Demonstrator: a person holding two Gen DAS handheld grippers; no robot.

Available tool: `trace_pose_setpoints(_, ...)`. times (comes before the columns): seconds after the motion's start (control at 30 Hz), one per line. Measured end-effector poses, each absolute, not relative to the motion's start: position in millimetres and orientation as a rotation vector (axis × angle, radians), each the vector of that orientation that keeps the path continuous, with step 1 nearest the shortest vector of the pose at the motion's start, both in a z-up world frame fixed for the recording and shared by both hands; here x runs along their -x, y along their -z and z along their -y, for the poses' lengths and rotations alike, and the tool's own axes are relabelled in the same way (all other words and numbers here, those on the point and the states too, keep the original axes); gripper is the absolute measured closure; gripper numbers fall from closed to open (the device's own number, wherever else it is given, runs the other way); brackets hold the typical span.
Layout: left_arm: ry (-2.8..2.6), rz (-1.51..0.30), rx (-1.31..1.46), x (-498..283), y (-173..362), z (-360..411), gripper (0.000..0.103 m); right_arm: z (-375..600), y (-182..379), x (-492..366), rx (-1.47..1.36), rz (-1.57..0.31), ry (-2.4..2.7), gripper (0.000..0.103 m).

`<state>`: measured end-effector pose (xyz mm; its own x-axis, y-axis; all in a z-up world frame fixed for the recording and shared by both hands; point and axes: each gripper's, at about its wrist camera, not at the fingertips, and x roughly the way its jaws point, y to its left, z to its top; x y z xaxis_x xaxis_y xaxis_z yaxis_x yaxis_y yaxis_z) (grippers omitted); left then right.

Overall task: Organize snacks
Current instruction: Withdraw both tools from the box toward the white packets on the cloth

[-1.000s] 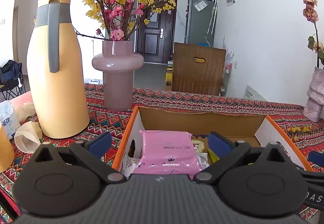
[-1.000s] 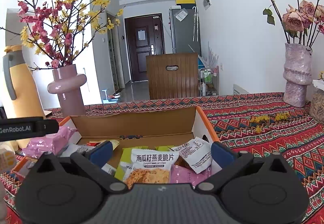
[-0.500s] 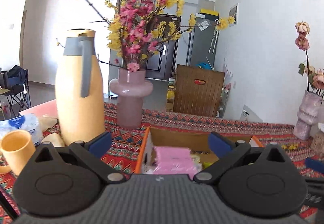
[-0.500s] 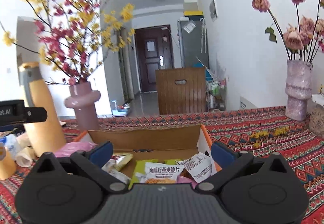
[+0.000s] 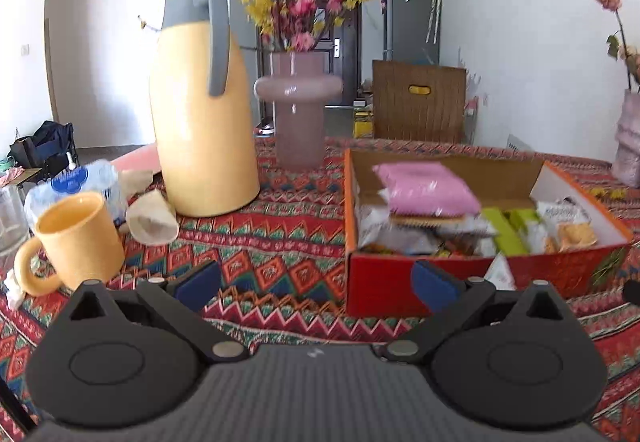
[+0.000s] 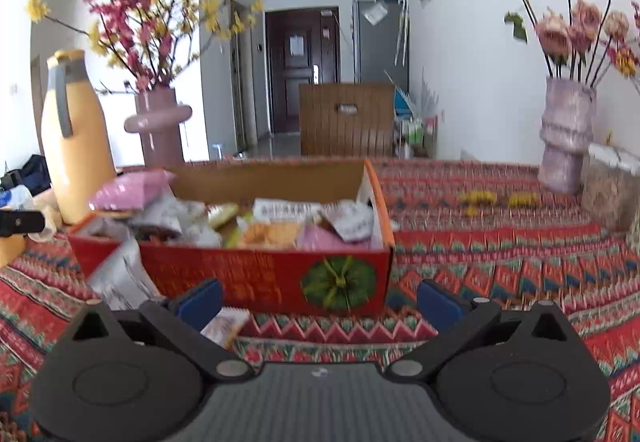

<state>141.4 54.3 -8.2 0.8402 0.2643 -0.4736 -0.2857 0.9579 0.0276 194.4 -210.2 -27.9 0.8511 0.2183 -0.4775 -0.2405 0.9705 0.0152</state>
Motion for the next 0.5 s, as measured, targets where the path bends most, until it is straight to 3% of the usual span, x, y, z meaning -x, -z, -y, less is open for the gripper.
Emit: trace_pose_setpoints(0.5, -0.278, -0.490, 0.021, -148.2, 32.8, -55.0, 0.000, 207.7, 56.5, -208.4, 0.039, -0.559, -0.240, 0.000)
